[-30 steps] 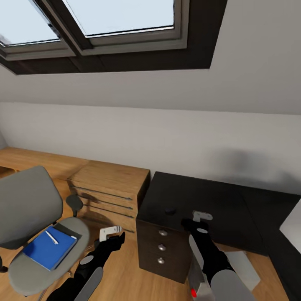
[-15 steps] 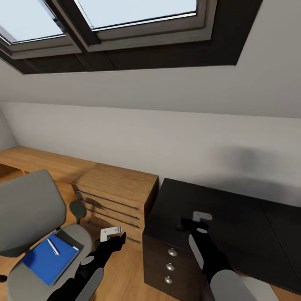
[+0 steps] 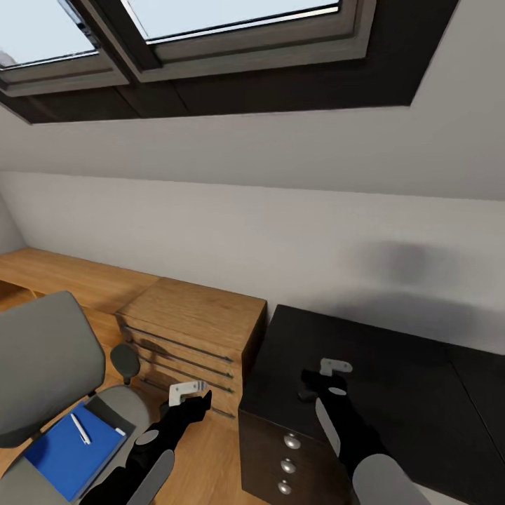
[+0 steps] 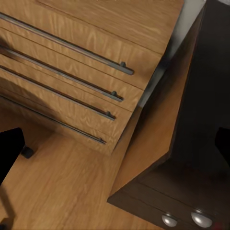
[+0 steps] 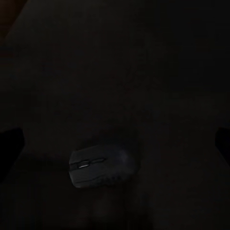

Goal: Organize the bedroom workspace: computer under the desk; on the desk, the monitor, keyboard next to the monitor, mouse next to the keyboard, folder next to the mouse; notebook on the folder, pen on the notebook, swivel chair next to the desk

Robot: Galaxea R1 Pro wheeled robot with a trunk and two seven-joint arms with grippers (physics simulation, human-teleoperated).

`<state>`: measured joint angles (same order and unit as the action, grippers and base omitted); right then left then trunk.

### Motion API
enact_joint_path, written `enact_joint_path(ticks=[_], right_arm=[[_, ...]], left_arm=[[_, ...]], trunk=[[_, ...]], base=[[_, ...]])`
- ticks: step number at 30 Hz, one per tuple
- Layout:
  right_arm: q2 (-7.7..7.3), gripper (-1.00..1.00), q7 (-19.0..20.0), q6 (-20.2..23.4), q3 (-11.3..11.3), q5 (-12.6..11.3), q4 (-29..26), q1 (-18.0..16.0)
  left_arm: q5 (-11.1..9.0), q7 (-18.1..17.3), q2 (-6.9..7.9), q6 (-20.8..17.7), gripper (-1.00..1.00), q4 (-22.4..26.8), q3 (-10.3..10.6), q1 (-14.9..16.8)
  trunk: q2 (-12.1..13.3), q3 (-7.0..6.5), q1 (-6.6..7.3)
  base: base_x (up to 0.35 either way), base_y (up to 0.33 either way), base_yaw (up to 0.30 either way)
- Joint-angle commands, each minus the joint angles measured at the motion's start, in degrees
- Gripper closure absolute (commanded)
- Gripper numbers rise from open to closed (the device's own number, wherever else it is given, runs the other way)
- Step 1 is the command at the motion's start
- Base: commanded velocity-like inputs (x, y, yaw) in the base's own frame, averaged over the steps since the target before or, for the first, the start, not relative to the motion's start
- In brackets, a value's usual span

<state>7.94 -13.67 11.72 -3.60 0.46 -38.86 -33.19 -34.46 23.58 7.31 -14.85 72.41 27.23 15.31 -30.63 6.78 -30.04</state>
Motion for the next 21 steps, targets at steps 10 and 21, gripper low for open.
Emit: enact_joint_path(ticks=[10,21], right_arm=[[-0.74,-1.0,5.6,-7.9,5.5,0.5,7.6,-0.1],[-1.54,-1.0,7.0,-10.3,5.8,3.0,10.1,-0.1]], left_arm=[[-0.3,0.5,0.23,0.0,-1.0,0.2,0.2,0.1],[-0.3,0.5,0.29,0.0,-1.0,0.3,0.2,0.1]], trunk=[[-0.1,0.11,-0.03],[-0.1,0.11,-0.03]], base=[[0.031,0.0,0.0],[0.181,0.0,0.0]])
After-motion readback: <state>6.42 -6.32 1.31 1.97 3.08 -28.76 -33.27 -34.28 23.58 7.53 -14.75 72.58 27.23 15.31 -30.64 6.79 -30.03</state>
